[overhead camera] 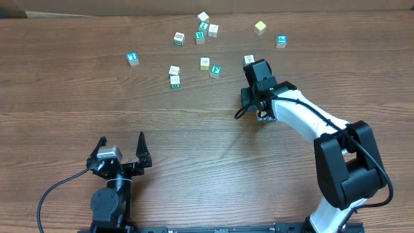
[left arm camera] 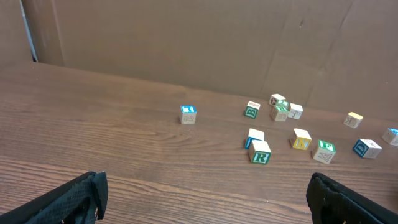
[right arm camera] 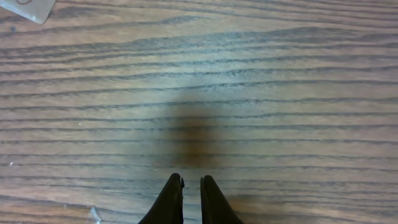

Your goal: Form a horizontal line

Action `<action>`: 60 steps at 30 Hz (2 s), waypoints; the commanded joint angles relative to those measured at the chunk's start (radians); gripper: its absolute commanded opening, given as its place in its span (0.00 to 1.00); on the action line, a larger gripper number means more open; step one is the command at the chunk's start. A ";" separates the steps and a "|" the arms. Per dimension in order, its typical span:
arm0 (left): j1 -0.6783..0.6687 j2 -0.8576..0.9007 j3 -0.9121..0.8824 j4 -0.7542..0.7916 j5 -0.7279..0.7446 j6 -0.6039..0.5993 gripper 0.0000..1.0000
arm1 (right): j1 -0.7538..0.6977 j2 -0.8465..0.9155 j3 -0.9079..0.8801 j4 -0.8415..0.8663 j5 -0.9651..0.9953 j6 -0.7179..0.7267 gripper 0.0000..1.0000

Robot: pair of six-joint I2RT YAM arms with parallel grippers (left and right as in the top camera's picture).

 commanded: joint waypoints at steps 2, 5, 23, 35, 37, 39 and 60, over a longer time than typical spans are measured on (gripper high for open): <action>0.005 -0.010 -0.004 0.000 -0.002 0.022 0.99 | 0.003 -0.024 -0.006 -0.017 0.026 -0.012 0.08; 0.005 -0.010 -0.004 0.000 -0.002 0.022 1.00 | 0.003 -0.024 -0.006 -0.029 0.026 -0.012 0.08; 0.005 -0.010 -0.004 0.000 -0.002 0.022 0.99 | 0.003 -0.024 -0.006 -0.114 0.025 0.045 0.08; 0.005 -0.010 -0.004 0.000 -0.002 0.022 1.00 | 0.003 -0.024 -0.006 -0.128 0.024 0.045 0.08; 0.005 -0.010 -0.004 0.000 -0.002 0.022 1.00 | 0.003 -0.024 -0.006 -0.132 0.023 0.045 0.08; 0.005 -0.010 -0.004 0.000 -0.002 0.022 0.99 | 0.003 -0.024 -0.006 -0.132 0.017 0.045 0.08; 0.005 -0.010 -0.004 0.000 -0.002 0.022 1.00 | 0.003 -0.024 -0.006 -0.074 0.005 0.013 0.06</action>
